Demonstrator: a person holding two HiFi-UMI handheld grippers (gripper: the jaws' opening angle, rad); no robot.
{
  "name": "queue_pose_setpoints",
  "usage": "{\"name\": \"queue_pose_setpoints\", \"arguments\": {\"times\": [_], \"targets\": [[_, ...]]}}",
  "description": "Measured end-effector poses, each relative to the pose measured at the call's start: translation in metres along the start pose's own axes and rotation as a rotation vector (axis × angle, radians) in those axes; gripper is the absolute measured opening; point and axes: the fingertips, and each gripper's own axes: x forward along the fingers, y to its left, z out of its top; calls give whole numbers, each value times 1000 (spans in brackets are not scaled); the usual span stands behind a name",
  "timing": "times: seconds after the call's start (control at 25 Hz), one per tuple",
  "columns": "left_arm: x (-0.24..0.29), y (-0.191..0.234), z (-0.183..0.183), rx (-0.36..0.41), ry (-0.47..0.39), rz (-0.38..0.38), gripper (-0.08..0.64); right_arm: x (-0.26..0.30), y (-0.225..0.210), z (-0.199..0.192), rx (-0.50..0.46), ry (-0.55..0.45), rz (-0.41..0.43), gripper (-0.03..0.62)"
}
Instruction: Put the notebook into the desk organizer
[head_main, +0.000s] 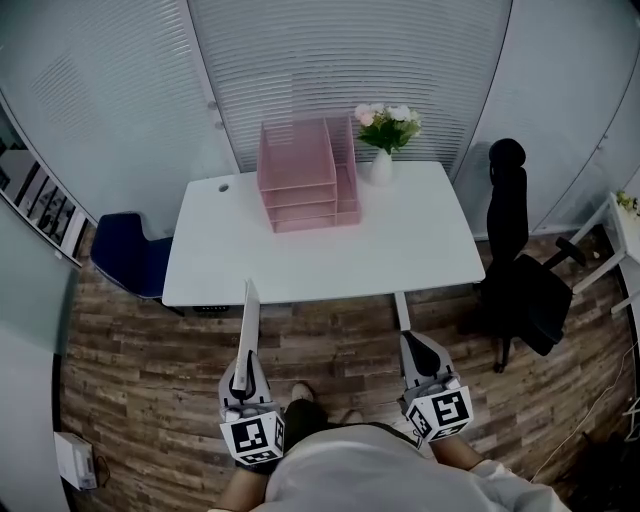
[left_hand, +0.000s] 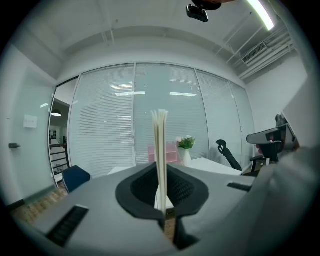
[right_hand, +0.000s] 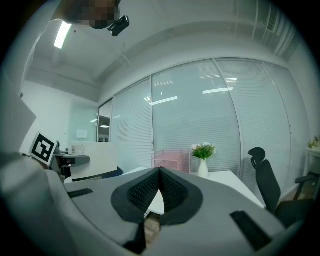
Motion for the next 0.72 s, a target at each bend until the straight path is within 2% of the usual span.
{"name": "queue_pose_setpoints", "arguments": {"times": [0.16,0.52,0.6,0.72], "targets": [[28,3,10,25,-23,-15,15,21,-5,-2,-7,8,0,12],[150,30,25,51,-65,-58,15,116,-31,10,-43,37,-74,12],[179,40,35,79,-66,-70,15,143,-37,15,-48,46,-91,12],[220,56,49,162,-38,-86,15,184,-40,25,-54,49,-110,12]]}}
